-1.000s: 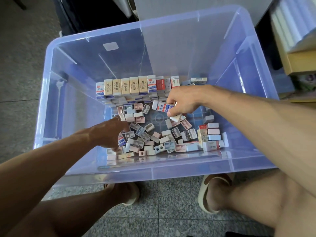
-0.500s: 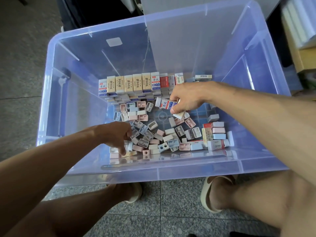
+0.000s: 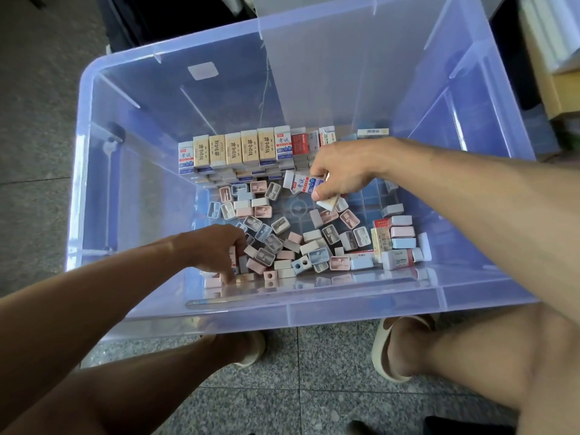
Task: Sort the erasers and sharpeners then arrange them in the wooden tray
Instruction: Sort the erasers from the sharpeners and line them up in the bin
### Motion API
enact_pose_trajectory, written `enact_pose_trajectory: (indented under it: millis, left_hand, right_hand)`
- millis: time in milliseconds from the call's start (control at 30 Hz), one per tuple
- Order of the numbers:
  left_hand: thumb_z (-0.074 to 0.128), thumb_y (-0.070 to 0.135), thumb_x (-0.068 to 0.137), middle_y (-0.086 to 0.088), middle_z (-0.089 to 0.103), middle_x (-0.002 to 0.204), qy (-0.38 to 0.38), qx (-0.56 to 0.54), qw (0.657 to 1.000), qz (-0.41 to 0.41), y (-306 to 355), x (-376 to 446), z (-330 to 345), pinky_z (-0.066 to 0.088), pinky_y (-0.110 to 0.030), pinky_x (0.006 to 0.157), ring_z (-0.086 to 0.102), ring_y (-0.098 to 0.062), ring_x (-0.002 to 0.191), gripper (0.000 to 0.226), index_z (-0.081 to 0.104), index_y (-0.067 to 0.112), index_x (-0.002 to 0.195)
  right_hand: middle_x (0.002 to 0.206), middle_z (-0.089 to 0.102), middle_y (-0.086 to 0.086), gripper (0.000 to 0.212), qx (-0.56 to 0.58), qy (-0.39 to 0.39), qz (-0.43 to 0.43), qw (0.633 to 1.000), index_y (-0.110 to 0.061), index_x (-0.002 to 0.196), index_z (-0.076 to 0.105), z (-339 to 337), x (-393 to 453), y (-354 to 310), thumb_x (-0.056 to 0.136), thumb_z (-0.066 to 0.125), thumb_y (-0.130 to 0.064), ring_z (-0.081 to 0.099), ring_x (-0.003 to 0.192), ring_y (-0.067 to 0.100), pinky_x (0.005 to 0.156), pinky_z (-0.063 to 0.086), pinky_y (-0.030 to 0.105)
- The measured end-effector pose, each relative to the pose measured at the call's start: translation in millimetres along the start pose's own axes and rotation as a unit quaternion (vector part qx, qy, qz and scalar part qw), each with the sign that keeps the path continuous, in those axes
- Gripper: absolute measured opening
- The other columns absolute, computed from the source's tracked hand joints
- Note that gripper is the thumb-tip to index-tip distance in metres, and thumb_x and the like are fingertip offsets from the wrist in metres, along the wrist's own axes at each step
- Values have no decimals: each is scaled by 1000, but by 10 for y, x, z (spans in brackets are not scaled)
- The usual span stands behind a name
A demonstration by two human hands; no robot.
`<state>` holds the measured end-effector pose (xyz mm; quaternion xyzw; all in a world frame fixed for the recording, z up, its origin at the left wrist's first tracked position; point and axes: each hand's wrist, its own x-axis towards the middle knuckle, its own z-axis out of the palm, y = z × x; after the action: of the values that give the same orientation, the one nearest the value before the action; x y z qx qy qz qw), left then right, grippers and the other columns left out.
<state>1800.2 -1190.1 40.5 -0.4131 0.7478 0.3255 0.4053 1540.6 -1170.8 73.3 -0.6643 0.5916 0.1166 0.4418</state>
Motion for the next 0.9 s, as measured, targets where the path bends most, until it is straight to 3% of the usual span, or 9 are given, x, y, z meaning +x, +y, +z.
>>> enact_pose_trajectory:
  millis: [267,367,467,633,733,800,900]
  left_hand:
    - [82,22,77,-2,59,112,-51,-18,999,-6,34,-15,-67,46,-24,70,59,-17,89,46,49,22,109]
    - [81,23,78,-4,61,113,-66,-38,997,-4,67,-29,-84,51,-25,75,64,-18,88,33,59,21,103]
    - [79,21,80,2,58,114,-64,-40,997,-3,83,-46,-75,48,-28,85,58,-20,103,25,62,22,98]
    - [78,14,80,2,66,97,-72,-71,994,35,90,-59,-60,48,-29,80,61,-21,95,22,59,20,91]
    - [75,10,83,-7,68,107,-83,-87,992,40,86,-71,-47,51,-32,83,62,-25,96,22,61,14,100]
    - [73,10,85,-4,68,106,-92,-87,991,44,77,-64,-44,49,-24,75,60,-16,88,19,65,16,101]
    - [70,12,88,11,67,91,-103,-72,990,66,97,-68,-59,45,-19,72,59,-8,84,20,72,22,105]
  right_hand:
    - [83,63,1,26,0,3,0,1000,-24,72,59,-12,9,2,96,64,-32,60,73,19,62,45,32]
    - [83,64,1,25,12,4,1,1000,-23,74,59,-14,-6,-11,97,63,-31,60,69,16,59,44,30]
    - [84,65,3,23,51,7,14,999,-20,79,58,-16,-18,-27,100,60,-29,62,64,13,52,47,26]
    - [94,68,10,18,180,-2,50,982,-9,92,60,11,-13,-17,103,53,-21,65,66,16,49,51,23]
    - [94,69,13,19,236,-4,69,969,-5,96,59,17,-39,-24,104,52,-20,63,64,15,46,48,21]
    - [96,72,15,19,264,-12,83,961,-2,103,59,24,-62,-29,104,53,-20,65,64,16,45,48,21]
    - [82,74,7,18,295,-21,105,949,-3,106,57,35,-102,-37,105,51,-20,66,57,13,44,45,21]
